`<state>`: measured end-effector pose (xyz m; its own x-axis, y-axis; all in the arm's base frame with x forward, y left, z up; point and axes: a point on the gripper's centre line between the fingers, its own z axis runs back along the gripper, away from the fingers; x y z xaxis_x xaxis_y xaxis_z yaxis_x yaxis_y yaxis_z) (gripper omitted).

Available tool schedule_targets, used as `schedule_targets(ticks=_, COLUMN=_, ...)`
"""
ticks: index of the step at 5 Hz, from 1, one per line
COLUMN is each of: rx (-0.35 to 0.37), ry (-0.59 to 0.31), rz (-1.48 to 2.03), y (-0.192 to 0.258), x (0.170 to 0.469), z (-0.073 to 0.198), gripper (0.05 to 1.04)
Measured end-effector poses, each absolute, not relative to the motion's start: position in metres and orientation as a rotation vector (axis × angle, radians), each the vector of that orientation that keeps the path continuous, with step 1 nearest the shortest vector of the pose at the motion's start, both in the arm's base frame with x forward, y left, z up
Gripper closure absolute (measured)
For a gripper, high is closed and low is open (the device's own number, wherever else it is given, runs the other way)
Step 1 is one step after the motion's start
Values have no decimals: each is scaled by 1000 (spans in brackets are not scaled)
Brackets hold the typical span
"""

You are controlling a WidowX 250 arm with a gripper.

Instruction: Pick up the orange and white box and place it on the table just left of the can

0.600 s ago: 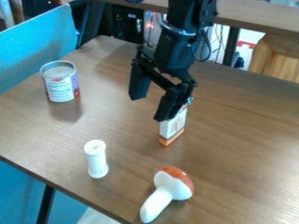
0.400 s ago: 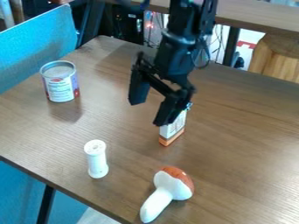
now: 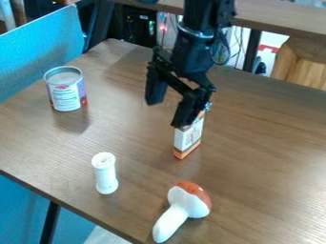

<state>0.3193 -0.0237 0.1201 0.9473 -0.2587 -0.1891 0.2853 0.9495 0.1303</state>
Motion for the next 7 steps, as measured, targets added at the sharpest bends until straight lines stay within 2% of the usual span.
schedule_targets(ticks=1, rx=169, ry=191, rz=-247, y=-14, x=327, z=116, gripper=83)
schedule_targets(ticks=2, rx=139, ry=190, rz=-230, y=-18, x=341, z=106, gripper=83)
schedule_targets(ticks=4, rx=150, ry=203, rz=-154, y=-22, x=357, z=101, gripper=83)
schedule_targets(ticks=6, rx=177, ry=279, rz=-100, y=-24, x=367, z=80, gripper=83)
schedule_targets(ticks=7, rx=197, ry=304, rz=-102, y=-29, x=368, z=71, gripper=124)
